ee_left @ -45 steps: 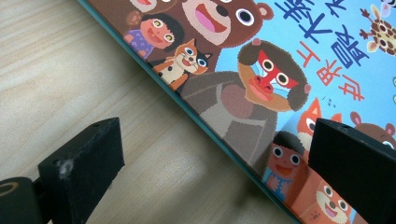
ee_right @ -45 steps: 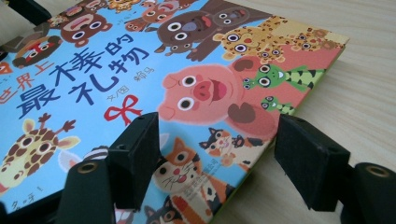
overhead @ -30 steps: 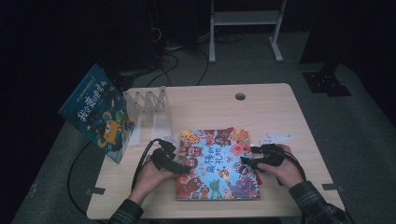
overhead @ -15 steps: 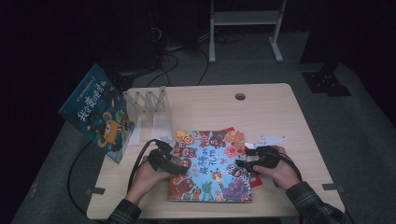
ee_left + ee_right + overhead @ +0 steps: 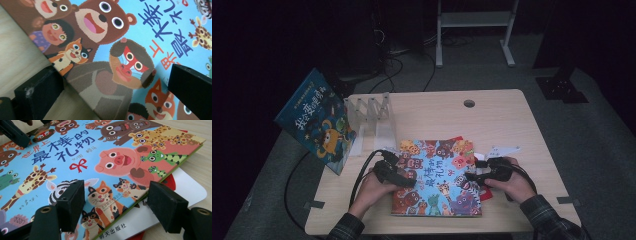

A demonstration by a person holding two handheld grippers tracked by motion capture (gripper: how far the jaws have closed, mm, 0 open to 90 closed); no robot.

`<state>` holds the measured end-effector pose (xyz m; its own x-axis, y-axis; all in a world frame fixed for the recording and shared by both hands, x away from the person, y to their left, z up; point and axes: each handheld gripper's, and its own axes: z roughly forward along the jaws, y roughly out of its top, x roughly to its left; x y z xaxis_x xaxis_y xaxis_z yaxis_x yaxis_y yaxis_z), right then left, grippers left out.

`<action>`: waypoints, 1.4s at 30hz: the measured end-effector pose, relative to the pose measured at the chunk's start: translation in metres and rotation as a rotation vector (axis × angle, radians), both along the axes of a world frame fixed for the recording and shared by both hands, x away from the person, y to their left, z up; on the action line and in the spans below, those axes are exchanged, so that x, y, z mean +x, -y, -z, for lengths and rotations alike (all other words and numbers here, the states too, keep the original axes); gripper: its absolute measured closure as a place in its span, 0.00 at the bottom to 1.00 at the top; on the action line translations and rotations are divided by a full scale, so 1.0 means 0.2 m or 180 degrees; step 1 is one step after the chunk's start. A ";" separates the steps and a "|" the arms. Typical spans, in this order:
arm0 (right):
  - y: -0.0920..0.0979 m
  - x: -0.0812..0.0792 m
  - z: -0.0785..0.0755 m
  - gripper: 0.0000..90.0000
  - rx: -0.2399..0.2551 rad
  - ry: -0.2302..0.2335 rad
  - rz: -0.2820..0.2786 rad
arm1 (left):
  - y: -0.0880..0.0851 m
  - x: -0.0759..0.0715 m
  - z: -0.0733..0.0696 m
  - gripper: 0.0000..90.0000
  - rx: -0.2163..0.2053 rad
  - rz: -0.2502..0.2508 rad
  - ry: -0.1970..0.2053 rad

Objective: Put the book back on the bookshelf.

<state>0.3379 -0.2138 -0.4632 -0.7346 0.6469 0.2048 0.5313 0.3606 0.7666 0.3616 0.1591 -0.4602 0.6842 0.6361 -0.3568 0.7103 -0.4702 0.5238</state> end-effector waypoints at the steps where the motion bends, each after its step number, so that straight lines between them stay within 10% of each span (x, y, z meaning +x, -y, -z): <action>1: 0.00 0.00 0.00 0.32 0.0009 0.0002 -0.0004 | 0.00 0.00 0.00 0.00 -0.0007 0.0004 0.0000; 25: 0.00 0.00 0.01 0.28 -0.0019 0.0065 -0.0071 | 0.01 0.06 -0.02 0.00 -0.0126 0.0049 -0.0153; 42: 0.02 0.00 0.01 0.25 0.0143 -0.0101 0.0008 | 0.03 0.07 -0.18 0.00 -0.0435 0.0105 0.0123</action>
<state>0.3388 -0.2180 -0.4648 -0.7256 0.6384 0.2570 0.5566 0.3247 0.7647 0.3766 0.1537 -0.4235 0.7188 0.5602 -0.4116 0.6737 -0.4154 0.6112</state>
